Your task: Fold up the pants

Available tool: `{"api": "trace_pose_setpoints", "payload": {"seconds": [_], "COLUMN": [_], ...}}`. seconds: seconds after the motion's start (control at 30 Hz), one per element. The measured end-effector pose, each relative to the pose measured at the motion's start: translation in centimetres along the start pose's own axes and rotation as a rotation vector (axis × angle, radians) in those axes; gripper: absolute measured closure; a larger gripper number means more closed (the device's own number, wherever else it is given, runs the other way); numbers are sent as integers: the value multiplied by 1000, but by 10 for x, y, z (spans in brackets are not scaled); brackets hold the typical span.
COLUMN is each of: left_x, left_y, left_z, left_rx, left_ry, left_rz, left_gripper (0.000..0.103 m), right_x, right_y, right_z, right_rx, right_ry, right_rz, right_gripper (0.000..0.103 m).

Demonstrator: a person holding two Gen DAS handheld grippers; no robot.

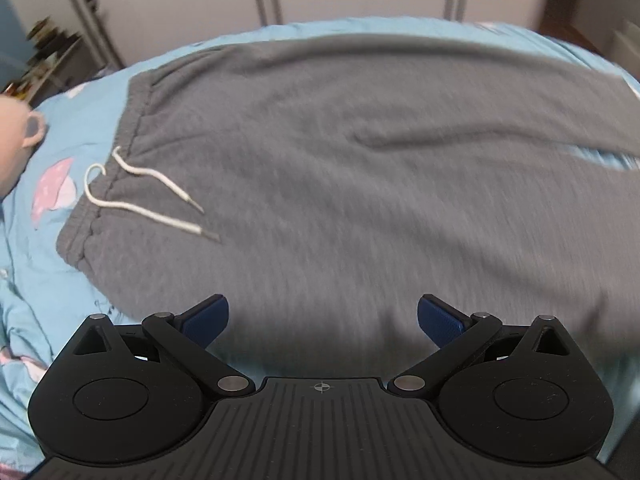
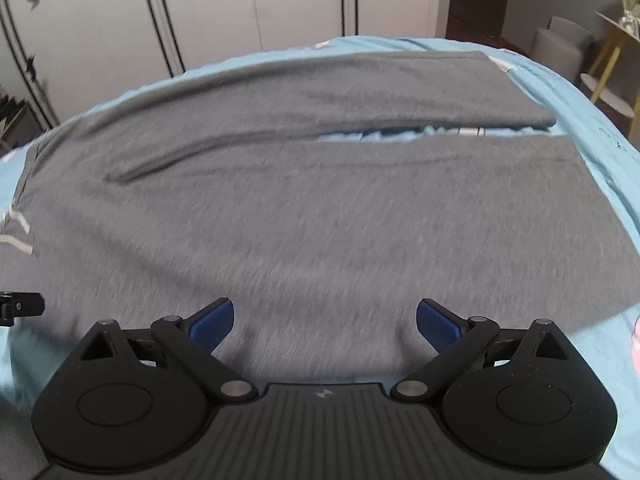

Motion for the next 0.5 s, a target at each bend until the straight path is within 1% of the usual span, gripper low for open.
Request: {"api": "trace_pose_setpoints", "payload": {"seconds": [0.13,0.17,0.23,0.27,0.33,0.37,0.4,0.43,0.5], "left_x": [4,4,5,5,4,6,8,11,15], "left_y": [-17,-23,-40,-49,-68,-76,-85,-91,-104], "left_z": [51,63,86,94,104,105,106,106,109], "left_rx": [-17,-27,-27,-48,-93,-117,-139,-149,-158], "left_ry": [150,178,240,268,284,290,302,312,321], "left_rz": [25,25,51,66,96,106,120,129,120], "left_gripper": [0,0,0,0,0,0,0,0,0], "right_x": [-28,-38,-55,-63,-77,-83,-88,-92,-100], "right_y": [-10,-16,-28,-37,-56,-68,-82,-92,-117], "right_z": [65,85,122,143,177,195,212,225,251], "right_rx": [-30,-27,-33,-30,-26,-22,-18,-15,-25], "right_ry": [-65,-100,-187,-241,-334,-369,-392,-402,-419], "right_rz": [-41,-44,-33,-18,9,8,-6,-18,-55], "right_gripper": [5,5,5,5,8,10,15,17,23]}}
Point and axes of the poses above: each gripper's, at about its wrist camera, not at the fingertips, and y roughly against the way its jaws point, x to its left, z to its top, the point moved 5 cm from there along -y, roughly the way its jaws point, and after that the axes turned 11 degrees about z, right-handed, at the moved point
